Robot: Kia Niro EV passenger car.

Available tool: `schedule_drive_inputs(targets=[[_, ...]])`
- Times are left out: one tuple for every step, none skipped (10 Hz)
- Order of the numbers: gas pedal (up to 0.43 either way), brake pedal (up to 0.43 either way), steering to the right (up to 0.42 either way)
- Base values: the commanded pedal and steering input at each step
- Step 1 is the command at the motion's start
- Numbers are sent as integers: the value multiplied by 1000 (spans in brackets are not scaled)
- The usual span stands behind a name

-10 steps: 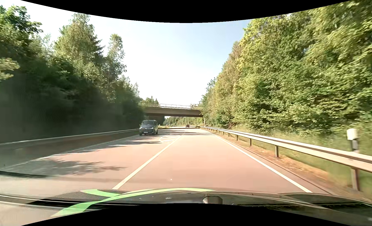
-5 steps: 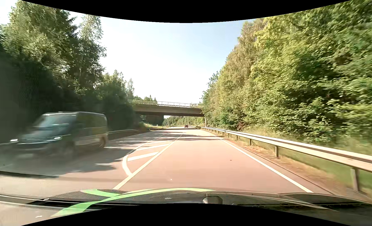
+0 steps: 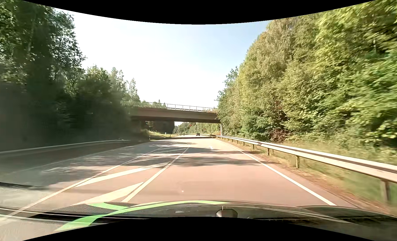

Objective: Follow the waypoints while adhering to traffic rules and regulations

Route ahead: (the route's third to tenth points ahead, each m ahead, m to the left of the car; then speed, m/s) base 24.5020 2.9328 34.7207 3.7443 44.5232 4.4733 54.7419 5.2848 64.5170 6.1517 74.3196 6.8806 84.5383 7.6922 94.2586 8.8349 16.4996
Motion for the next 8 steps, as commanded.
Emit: schedule_drive_inputs(targets=[[240, 0, -5], [248, 0, -6], [248, 0, -6], [268, 0, -6], [268, 0, -7], [268, 0, -6], [280, 0, -6], [280, 0, -7]])
